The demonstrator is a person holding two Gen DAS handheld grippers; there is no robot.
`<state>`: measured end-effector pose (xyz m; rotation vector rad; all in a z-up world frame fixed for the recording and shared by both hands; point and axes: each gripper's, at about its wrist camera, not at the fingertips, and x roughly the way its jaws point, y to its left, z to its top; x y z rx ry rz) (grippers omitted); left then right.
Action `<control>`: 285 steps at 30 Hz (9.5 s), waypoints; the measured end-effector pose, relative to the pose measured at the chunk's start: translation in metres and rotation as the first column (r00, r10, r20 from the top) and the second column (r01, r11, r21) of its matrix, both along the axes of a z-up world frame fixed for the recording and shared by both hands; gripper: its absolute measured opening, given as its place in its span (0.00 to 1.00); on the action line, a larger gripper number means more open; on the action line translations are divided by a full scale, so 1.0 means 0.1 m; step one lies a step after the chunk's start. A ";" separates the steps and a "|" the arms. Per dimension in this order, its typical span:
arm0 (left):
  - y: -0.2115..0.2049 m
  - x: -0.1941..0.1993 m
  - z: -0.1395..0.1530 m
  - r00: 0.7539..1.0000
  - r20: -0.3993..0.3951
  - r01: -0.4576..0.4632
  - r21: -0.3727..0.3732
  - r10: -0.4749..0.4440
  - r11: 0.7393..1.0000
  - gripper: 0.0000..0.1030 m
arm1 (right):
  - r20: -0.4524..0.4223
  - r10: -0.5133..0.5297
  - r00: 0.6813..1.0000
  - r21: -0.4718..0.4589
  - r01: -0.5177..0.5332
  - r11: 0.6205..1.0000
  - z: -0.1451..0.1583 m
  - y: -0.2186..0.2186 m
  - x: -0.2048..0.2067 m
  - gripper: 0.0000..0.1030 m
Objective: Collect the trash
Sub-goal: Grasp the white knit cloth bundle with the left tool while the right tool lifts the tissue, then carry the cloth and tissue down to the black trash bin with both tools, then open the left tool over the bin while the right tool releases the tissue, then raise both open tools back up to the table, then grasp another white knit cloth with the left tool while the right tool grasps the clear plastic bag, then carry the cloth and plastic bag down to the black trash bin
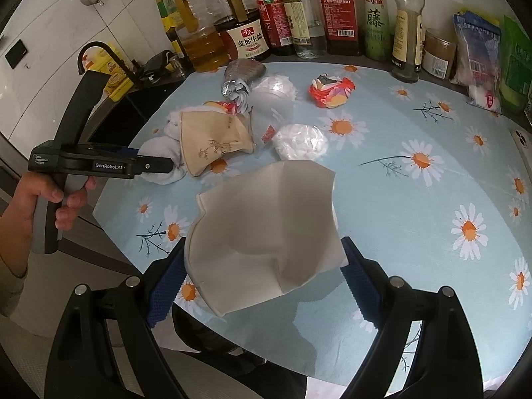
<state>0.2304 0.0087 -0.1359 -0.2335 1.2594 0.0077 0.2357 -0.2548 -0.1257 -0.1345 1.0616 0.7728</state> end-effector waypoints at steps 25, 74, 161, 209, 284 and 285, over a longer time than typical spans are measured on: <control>0.06 -0.61 0.29 0.996 0.071 -0.050 -0.039 0.053 0.998 0.36 | 0.017 0.063 0.998 0.016 -0.063 0.998 0.08 0.27 -0.23 0.84; 0.02 -2.53 -0.58 0.991 -0.094 -0.110 -0.211 0.091 0.971 0.31 | -0.173 0.275 0.946 -0.058 -0.289 0.956 -0.71 1.16 -1.78 0.84; -0.03 -0.97 0.53 0.987 0.109 -0.103 -0.129 0.117 0.986 0.55 | 0.056 -0.021 0.998 0.011 0.020 1.000 0.20 0.14 0.00 0.88; 0.22 0.66 -0.04 0.977 -0.059 -0.213 -0.138 0.207 0.967 0.50 | -0.042 0.124 0.991 -0.017 -0.125 0.992 -0.41 0.51 1.12 0.58; 0.27 -2.36 -0.28 0.971 -0.053 -0.240 -0.251 0.234 0.938 0.27 | -0.107 0.294 0.950 -0.051 -0.300 0.953 -0.55 1.18 -1.68 0.58; 0.26 -2.38 -0.32 0.970 -0.065 -0.244 -0.251 0.235 0.937 0.27 | -0.124 0.293 0.948 -0.052 -0.301 0.952 -0.60 1.18 -1.69 0.58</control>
